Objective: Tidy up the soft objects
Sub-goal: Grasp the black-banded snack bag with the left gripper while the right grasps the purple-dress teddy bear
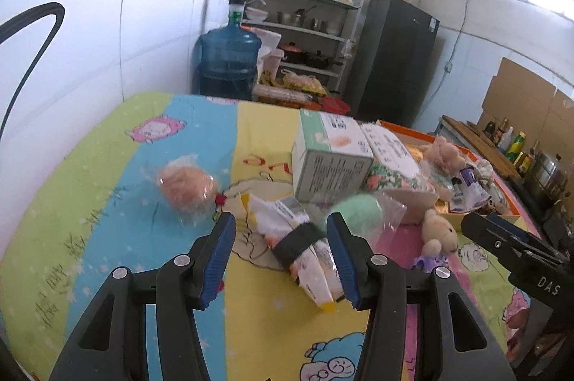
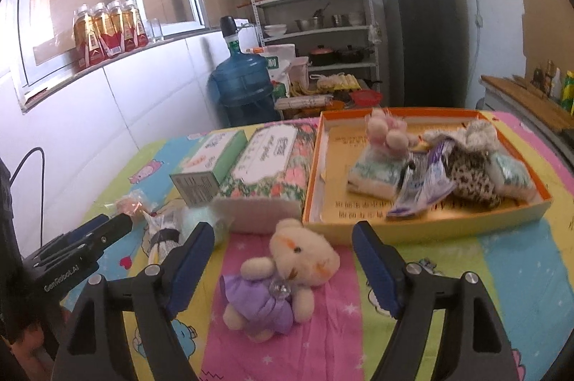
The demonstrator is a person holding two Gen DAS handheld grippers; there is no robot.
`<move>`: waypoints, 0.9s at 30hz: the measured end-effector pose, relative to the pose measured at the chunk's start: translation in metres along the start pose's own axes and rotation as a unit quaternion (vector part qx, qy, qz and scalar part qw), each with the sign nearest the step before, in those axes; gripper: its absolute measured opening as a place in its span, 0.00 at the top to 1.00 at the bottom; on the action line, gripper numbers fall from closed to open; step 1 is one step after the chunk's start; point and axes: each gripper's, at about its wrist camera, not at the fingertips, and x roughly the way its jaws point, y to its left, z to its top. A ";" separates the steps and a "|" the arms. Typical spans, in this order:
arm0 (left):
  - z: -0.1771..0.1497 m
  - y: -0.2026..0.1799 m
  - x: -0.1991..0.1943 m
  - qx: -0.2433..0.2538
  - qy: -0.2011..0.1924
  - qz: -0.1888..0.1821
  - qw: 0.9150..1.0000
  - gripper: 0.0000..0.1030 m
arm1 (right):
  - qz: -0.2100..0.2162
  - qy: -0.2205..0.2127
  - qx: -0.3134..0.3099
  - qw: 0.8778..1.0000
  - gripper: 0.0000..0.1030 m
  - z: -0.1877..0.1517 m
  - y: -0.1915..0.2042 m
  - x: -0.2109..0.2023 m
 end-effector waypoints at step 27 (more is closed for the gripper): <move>-0.009 -0.021 0.062 -0.051 0.080 0.006 0.995 0.43 | 0.026 0.025 0.027 0.999 0.23 -0.010 -0.021 0.021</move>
